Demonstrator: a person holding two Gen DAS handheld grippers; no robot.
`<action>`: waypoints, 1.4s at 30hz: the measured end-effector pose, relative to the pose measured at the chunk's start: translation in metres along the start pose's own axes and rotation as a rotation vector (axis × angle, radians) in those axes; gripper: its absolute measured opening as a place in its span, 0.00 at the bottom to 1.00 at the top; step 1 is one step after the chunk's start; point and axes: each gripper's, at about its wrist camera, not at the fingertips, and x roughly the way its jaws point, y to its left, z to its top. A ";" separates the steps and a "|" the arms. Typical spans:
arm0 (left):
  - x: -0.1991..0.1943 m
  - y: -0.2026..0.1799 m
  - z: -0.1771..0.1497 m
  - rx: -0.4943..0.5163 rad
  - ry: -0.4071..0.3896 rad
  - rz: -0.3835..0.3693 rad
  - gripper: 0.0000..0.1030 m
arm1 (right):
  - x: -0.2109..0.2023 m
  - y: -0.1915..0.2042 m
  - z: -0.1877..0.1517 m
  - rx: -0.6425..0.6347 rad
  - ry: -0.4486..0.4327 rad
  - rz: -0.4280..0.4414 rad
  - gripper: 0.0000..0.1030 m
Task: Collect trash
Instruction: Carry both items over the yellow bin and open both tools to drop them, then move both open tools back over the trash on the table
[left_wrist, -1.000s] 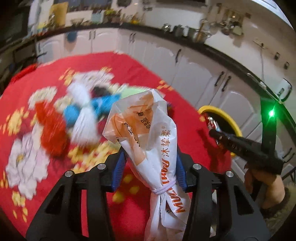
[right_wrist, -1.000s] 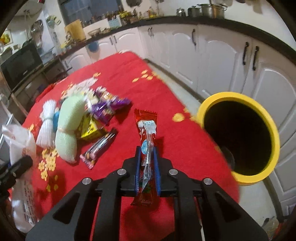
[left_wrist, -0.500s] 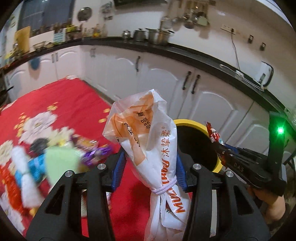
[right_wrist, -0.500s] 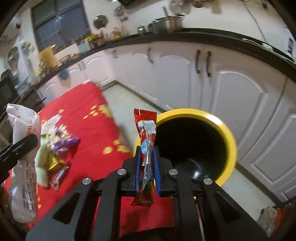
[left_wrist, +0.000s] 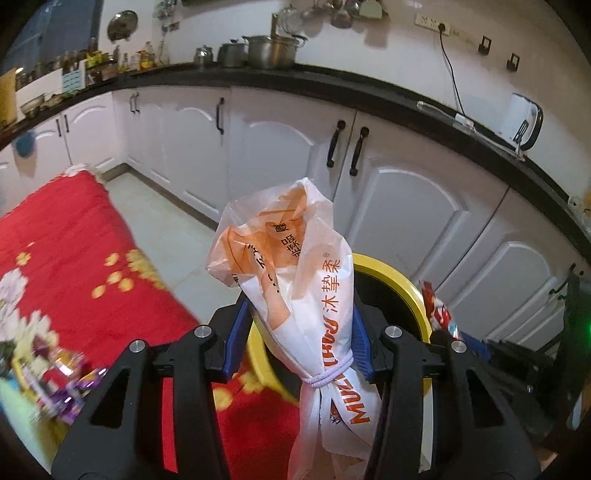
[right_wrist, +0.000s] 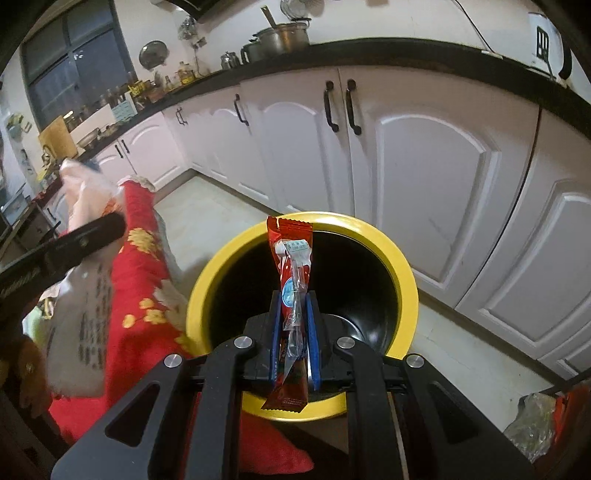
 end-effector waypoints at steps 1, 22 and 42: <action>0.011 -0.003 0.002 0.004 0.010 0.001 0.38 | 0.004 -0.002 0.000 0.003 0.005 -0.002 0.12; 0.097 0.012 -0.001 -0.012 0.176 0.013 0.68 | 0.045 -0.025 -0.005 0.049 0.062 -0.005 0.35; -0.023 0.051 -0.016 -0.093 0.028 0.107 0.90 | -0.031 0.025 0.012 -0.041 -0.139 -0.012 0.62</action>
